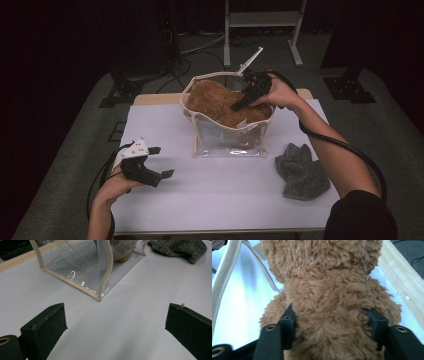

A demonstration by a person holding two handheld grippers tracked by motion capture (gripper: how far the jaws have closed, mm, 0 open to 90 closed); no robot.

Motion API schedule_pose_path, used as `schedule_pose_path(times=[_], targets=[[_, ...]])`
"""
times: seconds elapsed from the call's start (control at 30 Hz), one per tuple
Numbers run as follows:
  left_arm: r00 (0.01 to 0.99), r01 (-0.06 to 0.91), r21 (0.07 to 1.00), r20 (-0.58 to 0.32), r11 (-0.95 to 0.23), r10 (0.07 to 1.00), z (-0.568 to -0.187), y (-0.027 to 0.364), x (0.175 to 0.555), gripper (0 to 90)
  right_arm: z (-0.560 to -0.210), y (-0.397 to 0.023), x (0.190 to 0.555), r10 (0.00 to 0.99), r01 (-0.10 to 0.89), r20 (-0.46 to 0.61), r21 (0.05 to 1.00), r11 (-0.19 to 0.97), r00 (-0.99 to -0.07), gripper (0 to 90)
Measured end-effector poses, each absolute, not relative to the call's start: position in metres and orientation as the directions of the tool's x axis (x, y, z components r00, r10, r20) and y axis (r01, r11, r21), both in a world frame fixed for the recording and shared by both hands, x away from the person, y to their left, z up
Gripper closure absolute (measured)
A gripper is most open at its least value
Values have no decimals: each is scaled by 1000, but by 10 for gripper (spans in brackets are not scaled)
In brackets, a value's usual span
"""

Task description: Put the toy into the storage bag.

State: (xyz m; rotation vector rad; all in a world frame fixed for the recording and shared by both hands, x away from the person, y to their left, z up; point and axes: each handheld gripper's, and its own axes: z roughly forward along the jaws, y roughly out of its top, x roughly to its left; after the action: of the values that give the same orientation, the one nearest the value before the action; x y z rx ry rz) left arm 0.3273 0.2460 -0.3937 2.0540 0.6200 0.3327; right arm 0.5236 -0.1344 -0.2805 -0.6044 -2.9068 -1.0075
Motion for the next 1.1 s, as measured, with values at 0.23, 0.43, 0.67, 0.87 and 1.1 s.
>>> schedule_pose_path(times=[0.23, 0.43, 0.67, 0.87, 1.1], targets=[[835, 299, 847, -8, -440, 551, -393, 247, 328, 27, -276, -130, 527, 352, 350, 130, 635, 688, -927, 359], [835, 300, 848, -13, -437, 549, -395, 246, 328, 27, -265, -122, 527, 329, 322, 130, 700, 638, -935, 388], [838, 293, 848, -6, -441, 546, -393, 245, 329, 27, -254, -101, 530, 289, 266, 108, 761, 591, -951, 396], [839, 292, 849, -6, -441, 544, -393, 244, 329, 27, -251, -81, 533, 264, 237, 96, 783, 575, -960, 398], [833, 296, 850, -6, -437, 553, -393, 246, 328, 27, -259, -67, 540, 269, 221, 81, 810, 543, -960, 526]])
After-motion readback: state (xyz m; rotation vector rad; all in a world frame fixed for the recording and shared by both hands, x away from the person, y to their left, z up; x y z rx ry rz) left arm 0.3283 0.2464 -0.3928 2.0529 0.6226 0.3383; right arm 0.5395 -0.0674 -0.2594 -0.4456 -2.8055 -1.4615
